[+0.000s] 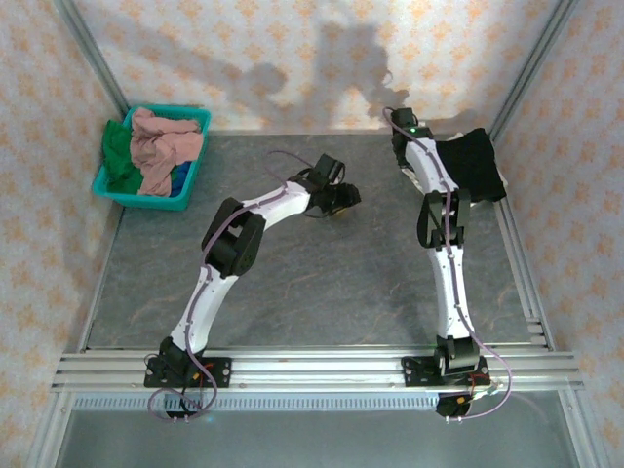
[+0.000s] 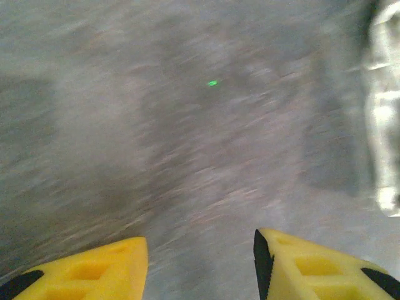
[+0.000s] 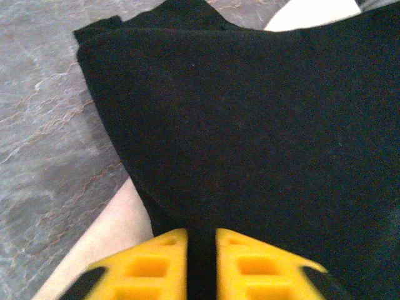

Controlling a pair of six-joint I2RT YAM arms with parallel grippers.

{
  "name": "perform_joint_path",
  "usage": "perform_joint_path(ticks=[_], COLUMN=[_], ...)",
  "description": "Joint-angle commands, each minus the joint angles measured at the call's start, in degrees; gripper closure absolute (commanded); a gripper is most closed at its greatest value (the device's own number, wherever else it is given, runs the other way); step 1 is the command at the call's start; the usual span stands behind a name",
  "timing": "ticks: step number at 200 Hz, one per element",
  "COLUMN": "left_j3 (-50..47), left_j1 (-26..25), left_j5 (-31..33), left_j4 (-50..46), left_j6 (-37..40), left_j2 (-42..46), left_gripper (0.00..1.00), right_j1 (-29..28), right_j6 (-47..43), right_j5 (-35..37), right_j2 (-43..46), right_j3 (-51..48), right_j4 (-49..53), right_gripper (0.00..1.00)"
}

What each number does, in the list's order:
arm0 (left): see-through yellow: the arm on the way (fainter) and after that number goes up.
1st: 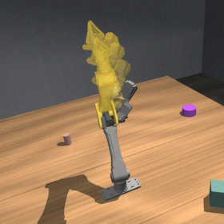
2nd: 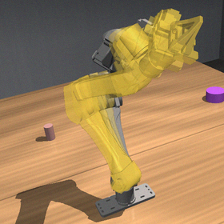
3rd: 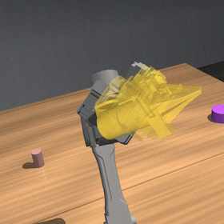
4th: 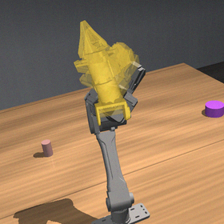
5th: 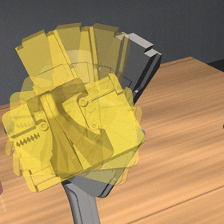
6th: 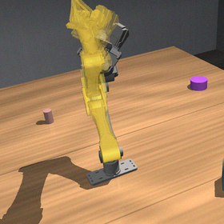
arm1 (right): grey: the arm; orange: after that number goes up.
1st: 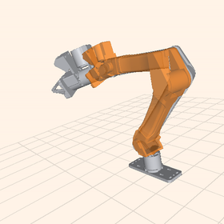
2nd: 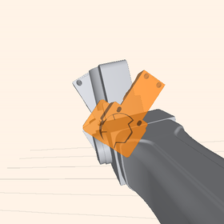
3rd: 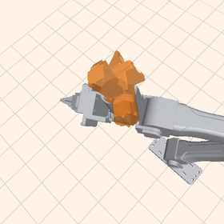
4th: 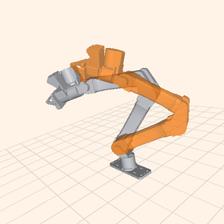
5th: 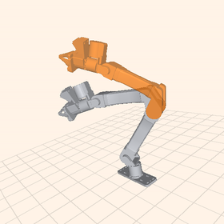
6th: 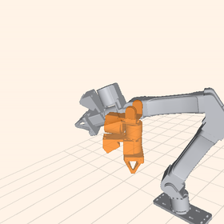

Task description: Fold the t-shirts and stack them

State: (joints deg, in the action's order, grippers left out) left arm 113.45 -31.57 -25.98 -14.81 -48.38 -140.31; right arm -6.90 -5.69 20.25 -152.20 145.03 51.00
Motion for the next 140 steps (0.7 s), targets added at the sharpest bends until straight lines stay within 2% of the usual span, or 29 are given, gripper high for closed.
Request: perform_joint_path(ticks=[1, 26, 71, 100, 140], left_j3=[8.36, 16.35, 26.71, 32.06, 35.93], left_j1=[-2.46, -3.69, -4.98, -5.38, -6.35], left_j5=[-2.44, -3.48, -4.16, -3.08, -1.33], left_j4=[4.67, 5.53, 10.43, 15.34, 19.31], left_j6=[-5.28, -9.02, -17.63, -23.11, -28.38], left_j2=[-6.02, -12.12, -21.58, -26.64, -31.00], left_gripper=[0.51, 0.53, 0.62, 0.65, 0.78], right_j1=[0.38, 0.36, 0.56, 0.57, 0.69], right_j6=[1.13, 3.21, 5.90, 5.90, 5.68], right_j5=[-1.19, -5.02, -10.80, -12.88, -16.20], right_j2=[1.98, 6.54, 18.41, 20.19, 24.43], right_j3=[-1.48, -5.54, -21.68, -25.63, -32.26], right_j4=[0.12, -1.35, -11.29, -13.12, -16.46], right_gripper=[0.93, 0.99, 1.00, 1.00, 1.00])
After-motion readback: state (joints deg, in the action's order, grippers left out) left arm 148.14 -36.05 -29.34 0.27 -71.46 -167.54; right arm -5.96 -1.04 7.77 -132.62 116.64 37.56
